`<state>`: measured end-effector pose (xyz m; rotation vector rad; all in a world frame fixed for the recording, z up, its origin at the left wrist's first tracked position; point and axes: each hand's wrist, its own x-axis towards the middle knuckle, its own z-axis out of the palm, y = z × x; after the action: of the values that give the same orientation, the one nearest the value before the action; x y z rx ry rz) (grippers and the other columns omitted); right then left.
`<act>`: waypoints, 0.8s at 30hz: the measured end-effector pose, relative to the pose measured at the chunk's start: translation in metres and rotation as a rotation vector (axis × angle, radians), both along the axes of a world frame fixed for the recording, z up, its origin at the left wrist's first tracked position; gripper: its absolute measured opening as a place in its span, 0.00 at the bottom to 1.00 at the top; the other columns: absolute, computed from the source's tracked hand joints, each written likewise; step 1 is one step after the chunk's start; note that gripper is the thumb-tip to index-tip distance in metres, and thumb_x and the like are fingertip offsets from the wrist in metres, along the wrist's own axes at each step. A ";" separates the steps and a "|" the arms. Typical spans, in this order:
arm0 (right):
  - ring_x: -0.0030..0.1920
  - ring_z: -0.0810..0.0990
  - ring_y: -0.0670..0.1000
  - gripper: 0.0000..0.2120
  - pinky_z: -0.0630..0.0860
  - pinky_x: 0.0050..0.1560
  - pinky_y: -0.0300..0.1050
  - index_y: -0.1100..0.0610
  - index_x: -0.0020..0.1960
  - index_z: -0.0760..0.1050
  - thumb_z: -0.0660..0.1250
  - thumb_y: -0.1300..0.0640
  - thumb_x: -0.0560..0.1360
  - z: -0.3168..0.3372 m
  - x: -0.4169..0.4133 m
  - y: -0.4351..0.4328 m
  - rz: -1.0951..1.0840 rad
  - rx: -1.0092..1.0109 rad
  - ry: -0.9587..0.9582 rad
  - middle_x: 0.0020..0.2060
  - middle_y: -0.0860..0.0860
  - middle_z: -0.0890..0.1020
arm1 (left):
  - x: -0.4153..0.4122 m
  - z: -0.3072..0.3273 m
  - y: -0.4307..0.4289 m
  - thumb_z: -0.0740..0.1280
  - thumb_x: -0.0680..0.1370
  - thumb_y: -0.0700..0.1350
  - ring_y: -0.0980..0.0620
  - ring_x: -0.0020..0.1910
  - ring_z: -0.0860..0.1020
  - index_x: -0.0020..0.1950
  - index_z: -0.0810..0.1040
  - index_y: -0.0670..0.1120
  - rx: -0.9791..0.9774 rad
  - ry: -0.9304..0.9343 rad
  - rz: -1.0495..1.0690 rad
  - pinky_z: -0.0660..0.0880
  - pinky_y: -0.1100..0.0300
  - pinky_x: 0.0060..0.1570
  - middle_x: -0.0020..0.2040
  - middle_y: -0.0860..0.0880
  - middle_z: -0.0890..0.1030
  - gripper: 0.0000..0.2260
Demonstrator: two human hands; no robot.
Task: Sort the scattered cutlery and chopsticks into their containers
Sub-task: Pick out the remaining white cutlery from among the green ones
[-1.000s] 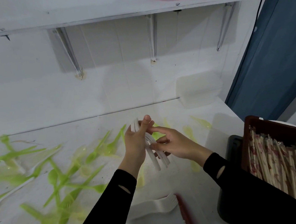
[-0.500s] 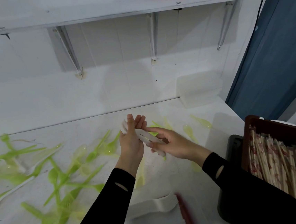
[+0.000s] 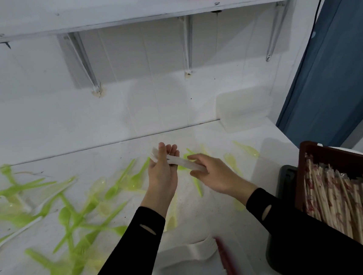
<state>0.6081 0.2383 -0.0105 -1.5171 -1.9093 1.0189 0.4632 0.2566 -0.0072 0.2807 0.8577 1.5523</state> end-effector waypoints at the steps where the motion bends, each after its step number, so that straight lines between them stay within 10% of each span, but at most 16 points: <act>1: 0.56 0.79 0.48 0.22 0.73 0.55 0.39 0.51 0.72 0.69 0.66 0.56 0.79 0.000 0.002 0.001 -0.031 -0.003 0.052 0.59 0.48 0.81 | 0.000 0.001 -0.001 0.64 0.81 0.42 0.50 0.52 0.81 0.53 0.74 0.39 0.022 0.011 -0.034 0.77 0.55 0.57 0.50 0.45 0.79 0.06; 6: 0.53 0.81 0.47 0.19 0.76 0.56 0.42 0.49 0.68 0.71 0.68 0.57 0.78 0.005 0.009 0.004 -0.080 -0.023 0.170 0.55 0.46 0.82 | 0.000 0.003 -0.005 0.59 0.83 0.36 0.45 0.65 0.76 0.64 0.70 0.40 0.069 0.011 -0.173 0.73 0.48 0.63 0.65 0.42 0.77 0.10; 17: 0.51 0.82 0.43 0.11 0.75 0.46 0.36 0.51 0.59 0.78 0.67 0.50 0.79 0.008 0.011 0.004 -0.100 -0.028 0.239 0.49 0.46 0.84 | 0.006 -0.001 -0.014 0.62 0.81 0.35 0.47 0.64 0.77 0.67 0.70 0.40 0.153 0.283 -0.288 0.78 0.57 0.59 0.63 0.44 0.79 0.15; 24: 0.53 0.83 0.43 0.14 0.76 0.60 0.43 0.53 0.62 0.75 0.70 0.55 0.78 0.009 0.013 0.002 -0.012 -0.070 0.362 0.52 0.46 0.85 | -0.005 0.015 -0.027 0.61 0.82 0.40 0.47 0.65 0.77 0.68 0.72 0.39 0.227 0.276 -0.327 0.77 0.56 0.60 0.65 0.43 0.79 0.15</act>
<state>0.6211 0.2400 -0.0011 -1.2745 -1.6245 1.2693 0.4579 0.2297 0.0082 0.7760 0.8001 1.3187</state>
